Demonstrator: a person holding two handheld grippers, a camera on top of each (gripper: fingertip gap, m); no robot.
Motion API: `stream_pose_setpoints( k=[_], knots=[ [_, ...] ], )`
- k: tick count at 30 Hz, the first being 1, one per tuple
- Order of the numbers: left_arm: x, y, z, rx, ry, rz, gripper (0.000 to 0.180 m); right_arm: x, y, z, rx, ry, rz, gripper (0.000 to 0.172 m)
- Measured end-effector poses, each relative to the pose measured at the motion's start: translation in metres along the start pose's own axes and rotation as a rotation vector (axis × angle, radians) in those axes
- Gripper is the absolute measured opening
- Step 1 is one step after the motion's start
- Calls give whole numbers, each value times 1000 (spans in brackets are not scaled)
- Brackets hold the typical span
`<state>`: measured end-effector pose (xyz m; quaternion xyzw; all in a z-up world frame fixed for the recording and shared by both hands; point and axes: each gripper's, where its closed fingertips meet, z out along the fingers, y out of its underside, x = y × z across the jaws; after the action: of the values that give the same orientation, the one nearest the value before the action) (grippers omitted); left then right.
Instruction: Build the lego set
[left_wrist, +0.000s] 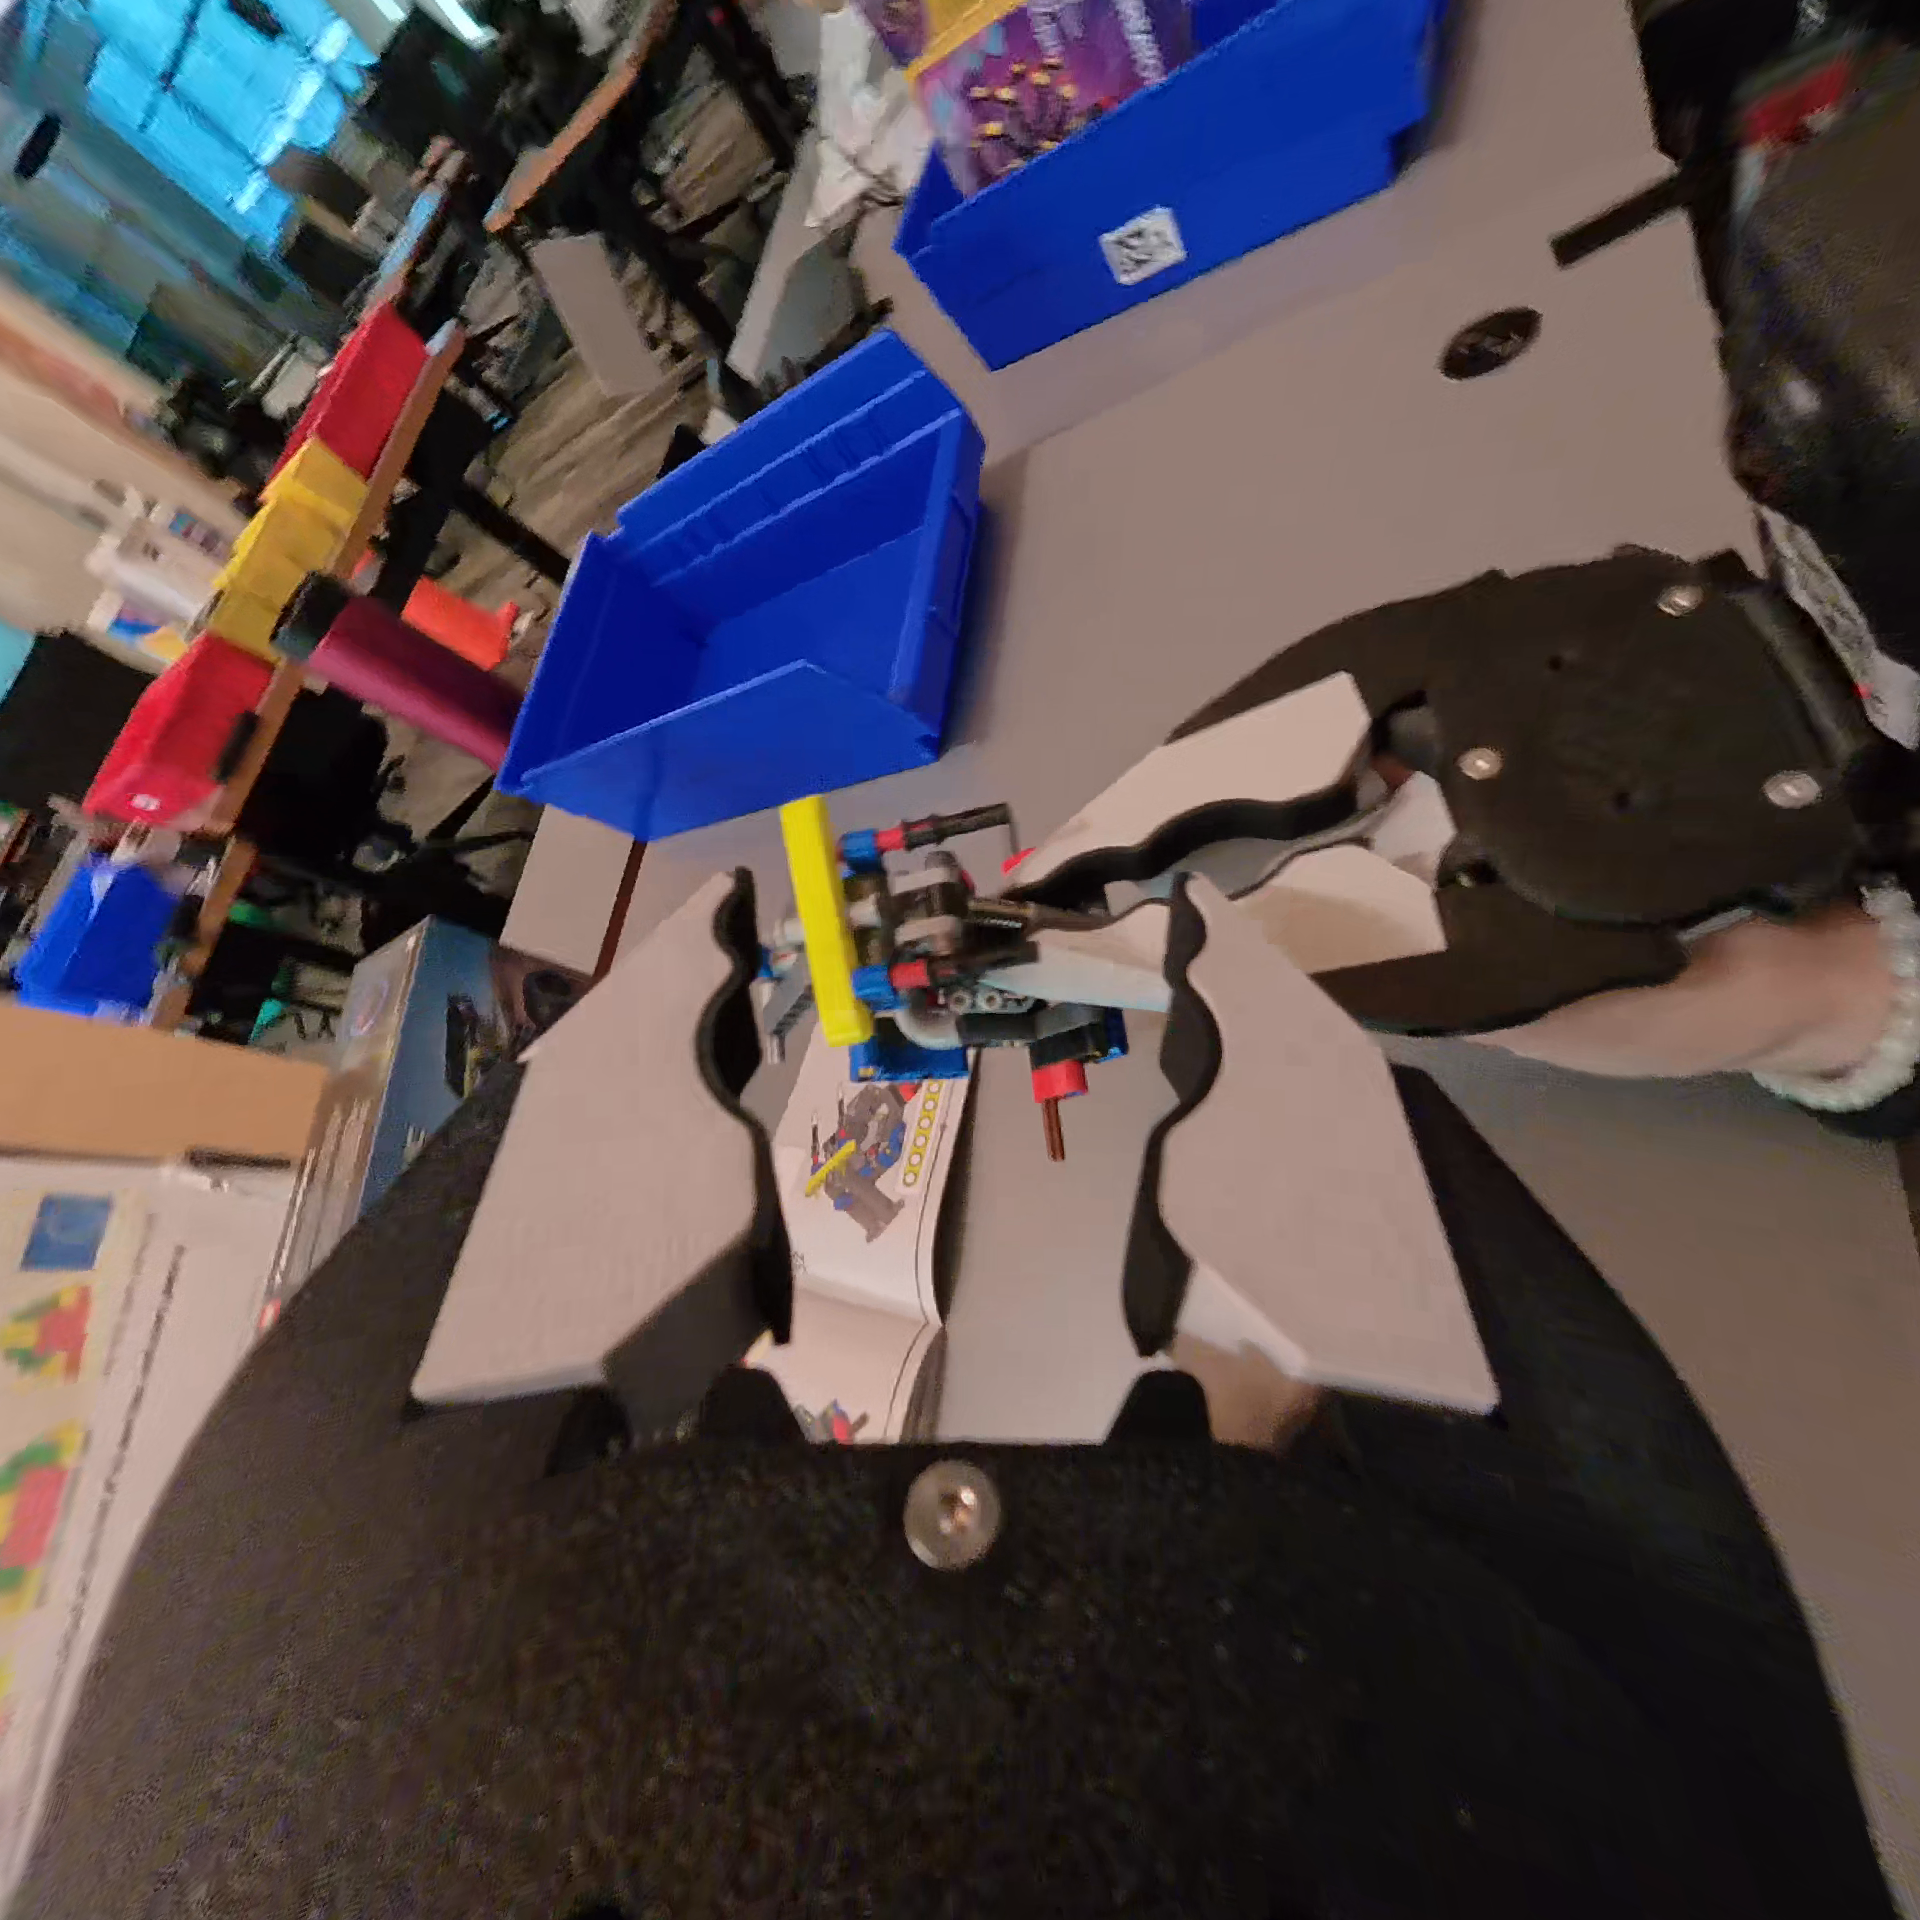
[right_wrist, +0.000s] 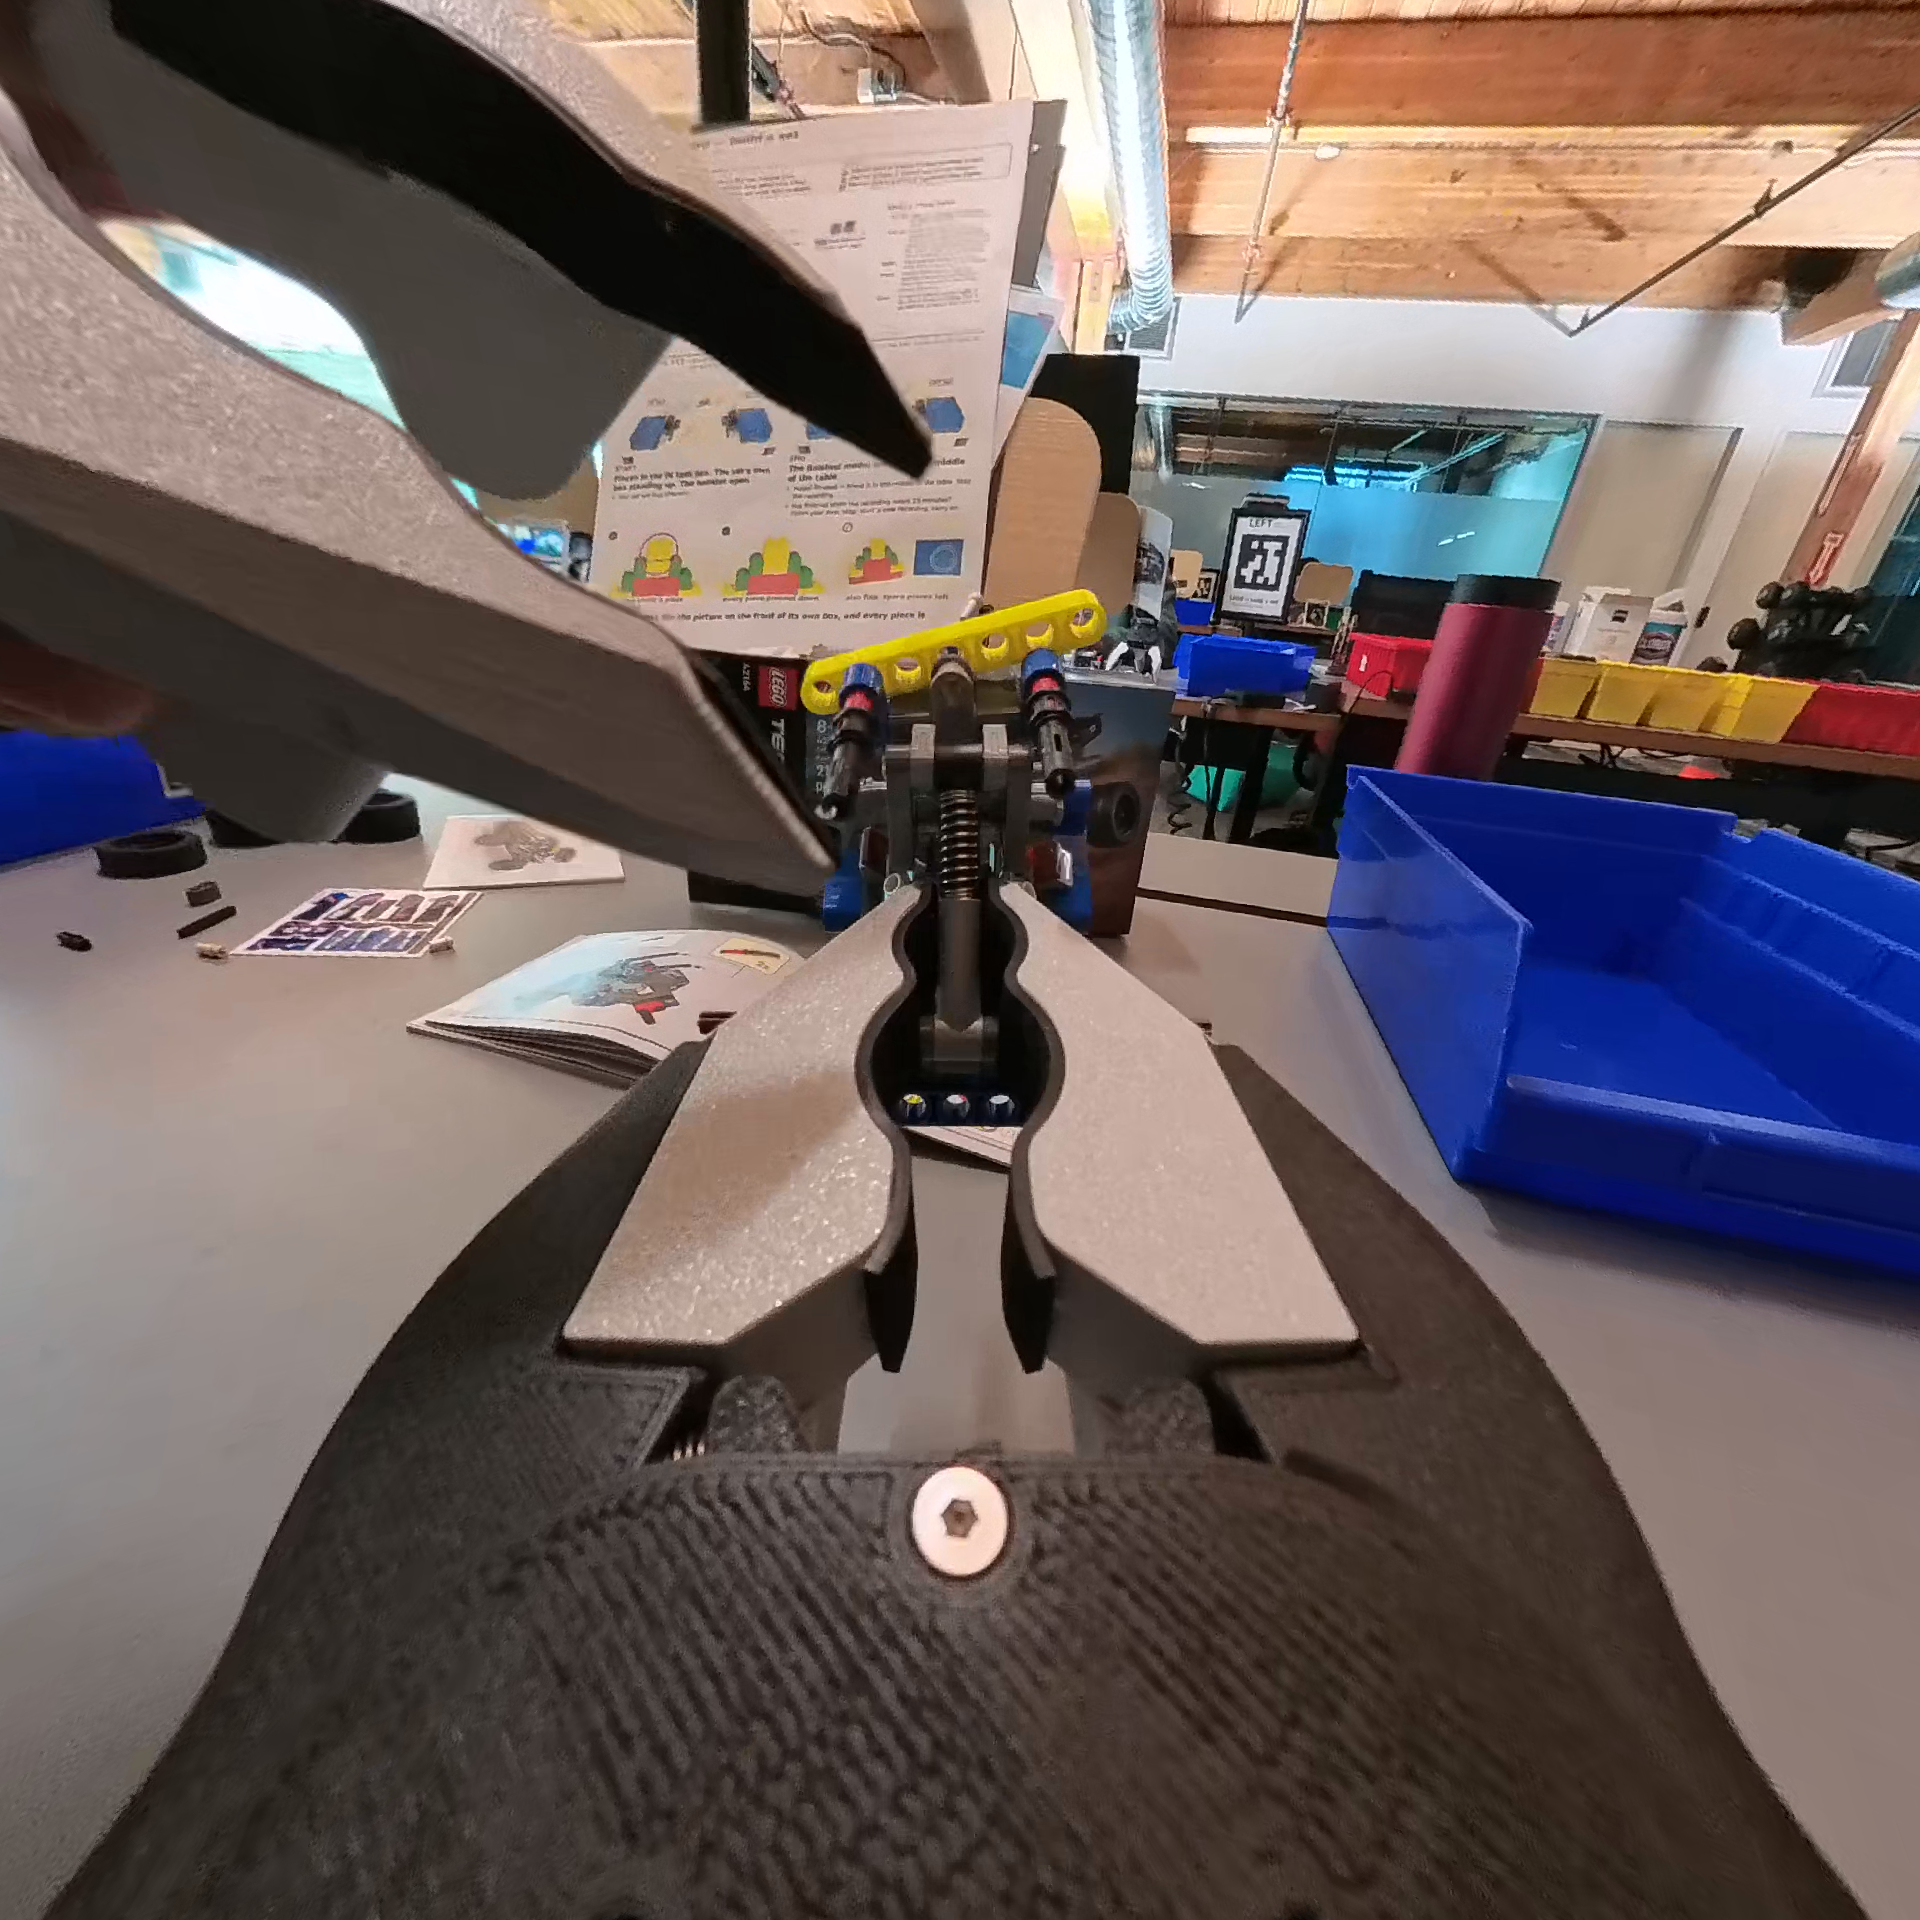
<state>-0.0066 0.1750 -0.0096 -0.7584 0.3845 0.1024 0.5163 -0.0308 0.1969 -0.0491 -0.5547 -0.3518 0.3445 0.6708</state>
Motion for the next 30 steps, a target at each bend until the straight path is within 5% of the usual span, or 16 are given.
stream_pose_setpoints(
  k=[17, 30],
  knots=[
    [8, 18, 12, -103, 100, 40, 66, -9, 1, 2, -11, -26, -64, 4],
    [8, 17, 4, -76, 133, -28, 75, -6, 2, 1, -15, -15, -71, 4]
  ],
)
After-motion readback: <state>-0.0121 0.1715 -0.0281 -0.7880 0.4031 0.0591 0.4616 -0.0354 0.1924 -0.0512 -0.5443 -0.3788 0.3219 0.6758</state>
